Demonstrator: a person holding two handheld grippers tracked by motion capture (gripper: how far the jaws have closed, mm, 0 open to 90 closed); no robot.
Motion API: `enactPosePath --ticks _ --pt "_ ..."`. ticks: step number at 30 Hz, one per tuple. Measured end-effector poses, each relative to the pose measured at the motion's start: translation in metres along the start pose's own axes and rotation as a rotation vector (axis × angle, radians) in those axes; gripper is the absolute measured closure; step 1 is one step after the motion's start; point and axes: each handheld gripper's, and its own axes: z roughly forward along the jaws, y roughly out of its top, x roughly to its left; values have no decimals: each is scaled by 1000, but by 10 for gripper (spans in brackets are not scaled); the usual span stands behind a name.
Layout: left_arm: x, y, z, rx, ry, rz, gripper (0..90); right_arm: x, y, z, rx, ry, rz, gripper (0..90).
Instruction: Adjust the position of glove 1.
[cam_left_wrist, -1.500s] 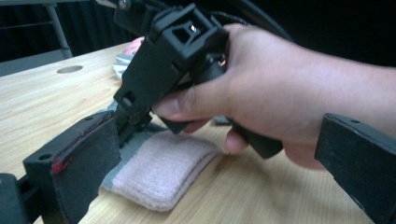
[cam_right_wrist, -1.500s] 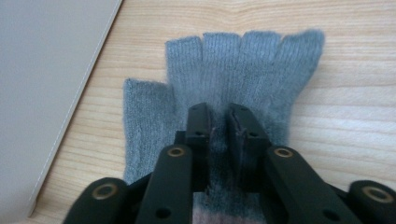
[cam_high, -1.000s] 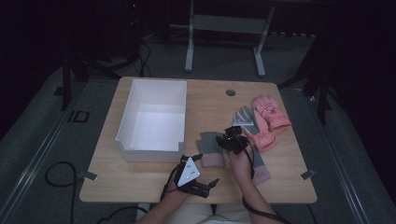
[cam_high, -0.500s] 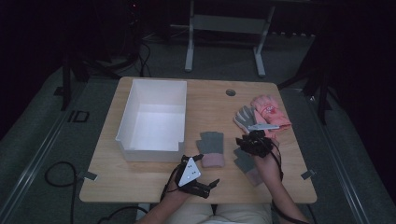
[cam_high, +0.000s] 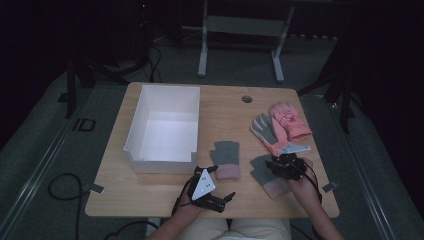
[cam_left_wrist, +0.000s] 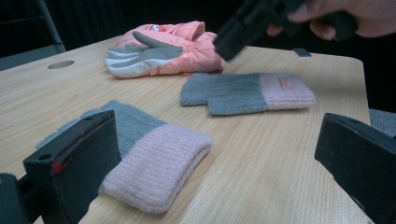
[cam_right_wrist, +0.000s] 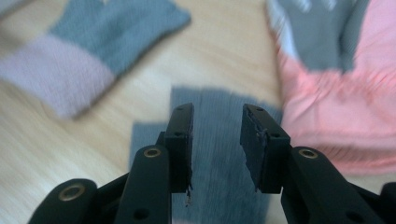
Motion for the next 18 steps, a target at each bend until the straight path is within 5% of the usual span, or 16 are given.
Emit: enactPosePath --ticks 8,11,18 --pt "0 0 0 0 1 -3 0 -6 -24 21 82 8 -21 623" --pt "0 0 0 2 3 1 0 -8 -28 24 63 30 -46 635" --pt "0 0 0 5 0 2 0 -4 -27 25 73 20 -40 790"
